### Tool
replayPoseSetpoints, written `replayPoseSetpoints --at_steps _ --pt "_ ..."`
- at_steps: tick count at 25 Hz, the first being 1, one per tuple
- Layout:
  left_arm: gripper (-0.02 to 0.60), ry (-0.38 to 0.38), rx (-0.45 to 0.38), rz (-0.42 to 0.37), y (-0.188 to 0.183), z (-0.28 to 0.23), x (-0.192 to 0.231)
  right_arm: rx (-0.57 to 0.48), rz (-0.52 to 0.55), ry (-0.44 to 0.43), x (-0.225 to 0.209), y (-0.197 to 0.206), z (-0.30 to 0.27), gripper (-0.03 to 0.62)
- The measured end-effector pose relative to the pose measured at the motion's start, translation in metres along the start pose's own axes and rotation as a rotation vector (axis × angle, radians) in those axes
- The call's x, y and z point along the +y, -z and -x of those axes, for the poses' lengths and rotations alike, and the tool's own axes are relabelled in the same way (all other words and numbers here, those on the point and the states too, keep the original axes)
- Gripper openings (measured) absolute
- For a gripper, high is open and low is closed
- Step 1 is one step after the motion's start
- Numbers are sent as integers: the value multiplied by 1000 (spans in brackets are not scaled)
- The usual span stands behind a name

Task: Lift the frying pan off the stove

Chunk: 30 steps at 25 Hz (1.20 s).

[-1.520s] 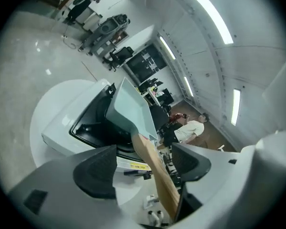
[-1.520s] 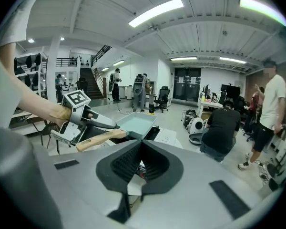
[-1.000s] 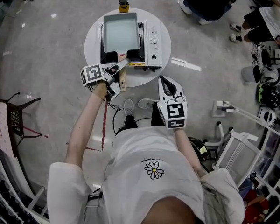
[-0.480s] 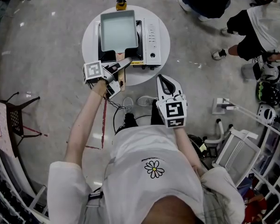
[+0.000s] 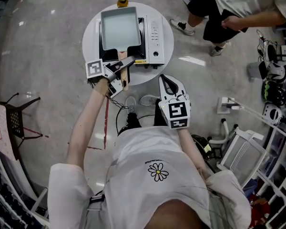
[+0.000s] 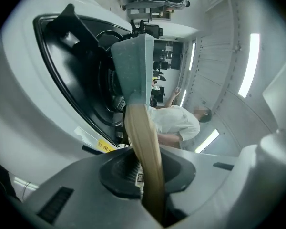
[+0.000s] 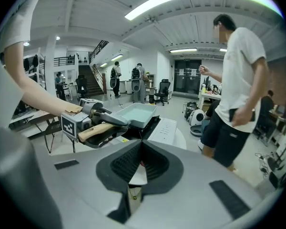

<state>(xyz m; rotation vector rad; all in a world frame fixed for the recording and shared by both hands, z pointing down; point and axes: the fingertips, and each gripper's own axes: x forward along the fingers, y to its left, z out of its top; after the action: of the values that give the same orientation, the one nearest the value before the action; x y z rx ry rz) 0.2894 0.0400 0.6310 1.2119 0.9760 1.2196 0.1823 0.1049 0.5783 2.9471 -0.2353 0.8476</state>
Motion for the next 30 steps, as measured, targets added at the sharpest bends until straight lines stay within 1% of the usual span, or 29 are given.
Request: replayPoseSetpoints --at_steps 7,11,19,22,25,30 --pt "48 97 9 72 1 -2 -3 6 2 -8 1 3 -2 3" --pt "44 143 -8 86 2 -1 -5 5 5 -15 5 4 0 3" --pt "42 187 -10 93 2 -2 -8 8 7 -40 12 5 -1 3" --pt "40 178 0 73 2 -1 -9 7 7 -40 11 4 -1 3" --pt "38 150 12 40 3 -1 -7 5 3 -36 10 4 -2 3" --pt "32 56 62 -63 8 -2 -4 0 10 -39 13 -3 -3 2"
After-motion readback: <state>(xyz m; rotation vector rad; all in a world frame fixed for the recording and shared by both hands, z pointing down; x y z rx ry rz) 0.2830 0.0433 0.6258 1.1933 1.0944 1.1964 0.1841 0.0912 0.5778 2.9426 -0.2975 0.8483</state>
